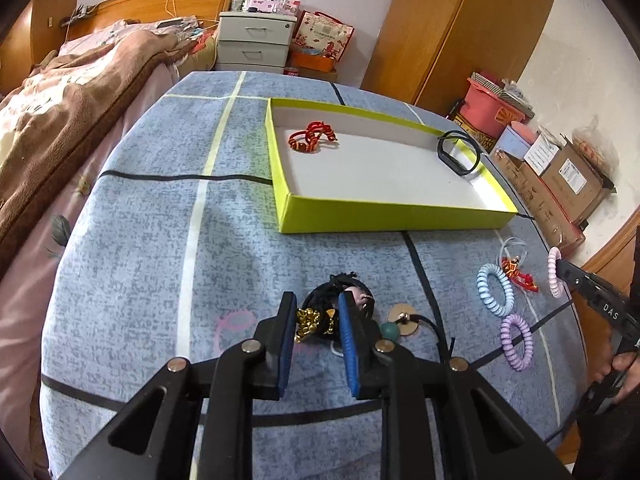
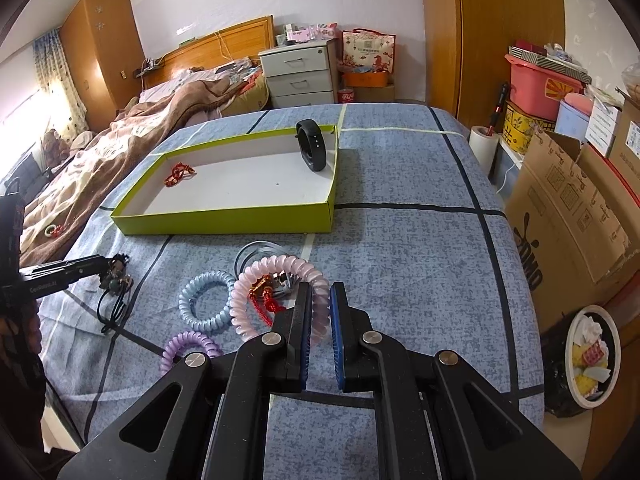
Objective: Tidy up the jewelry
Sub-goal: 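Grasp the gold charm with the left gripper while the right gripper grasps the pink coil, then carry both items into the box lid and open both grippers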
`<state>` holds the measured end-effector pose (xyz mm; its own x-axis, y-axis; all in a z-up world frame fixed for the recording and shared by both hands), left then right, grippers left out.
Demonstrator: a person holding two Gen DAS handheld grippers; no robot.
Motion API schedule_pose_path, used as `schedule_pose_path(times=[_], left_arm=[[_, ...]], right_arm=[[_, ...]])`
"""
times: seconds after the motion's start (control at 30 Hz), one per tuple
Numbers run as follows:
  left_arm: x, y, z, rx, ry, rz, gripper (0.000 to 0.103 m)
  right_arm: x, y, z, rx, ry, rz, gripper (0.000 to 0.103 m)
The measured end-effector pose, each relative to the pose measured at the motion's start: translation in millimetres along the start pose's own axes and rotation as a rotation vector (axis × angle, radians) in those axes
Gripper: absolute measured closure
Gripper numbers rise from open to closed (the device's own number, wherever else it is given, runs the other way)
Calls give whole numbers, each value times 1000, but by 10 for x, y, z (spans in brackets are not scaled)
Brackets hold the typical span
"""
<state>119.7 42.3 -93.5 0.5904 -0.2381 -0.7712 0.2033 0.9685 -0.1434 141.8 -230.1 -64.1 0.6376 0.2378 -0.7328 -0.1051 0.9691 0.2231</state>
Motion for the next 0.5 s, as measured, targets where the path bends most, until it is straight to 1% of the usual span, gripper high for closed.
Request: schedule_pose_path(times=[0.03,0.1,0.2,0.23,0.3,0.33,0.4,0.5], left_arm=[[-7,10,-9,-3,1,5,81],[-54,16,-34,-15,-4,-9,81],[-154,42,-36,-29,-33,-16,81],[-182,61,-25,-51,-43,-27,81],[-257,60,25,-112,-75,-108,81],[-276,56,50,-122,-84,-124,81],[-266,82,68,-108,-77,-85,81],[-258,58,92,-119,-81,-107,81]], right_arm=[[1,-1,-3,0,1,-1,93],[-9,-7,-3,3,0,-2,93],[-17,-12,-3,10,-1,-3,93],[-21,-13,-5,11,-1,-1,93],[-23,-12,-8,9,-2,-2,93],[-19,-11,-10,8,-1,-4,93],[-26,-4,-9,12,-2,2,93],[-44,17,4,10,-8,6,93]])
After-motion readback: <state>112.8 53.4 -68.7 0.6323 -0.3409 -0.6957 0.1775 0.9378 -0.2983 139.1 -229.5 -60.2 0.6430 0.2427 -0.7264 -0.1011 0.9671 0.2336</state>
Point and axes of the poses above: each gripper's, at about its wrist camera, not at the fingertips, and x roughly the way its jaws point, y to its left, z to its top, the point moved 10 cm from there along x, roughly the way its jaws point, and after that the axes turned 10 degrees about x, right-handed, at the moved point
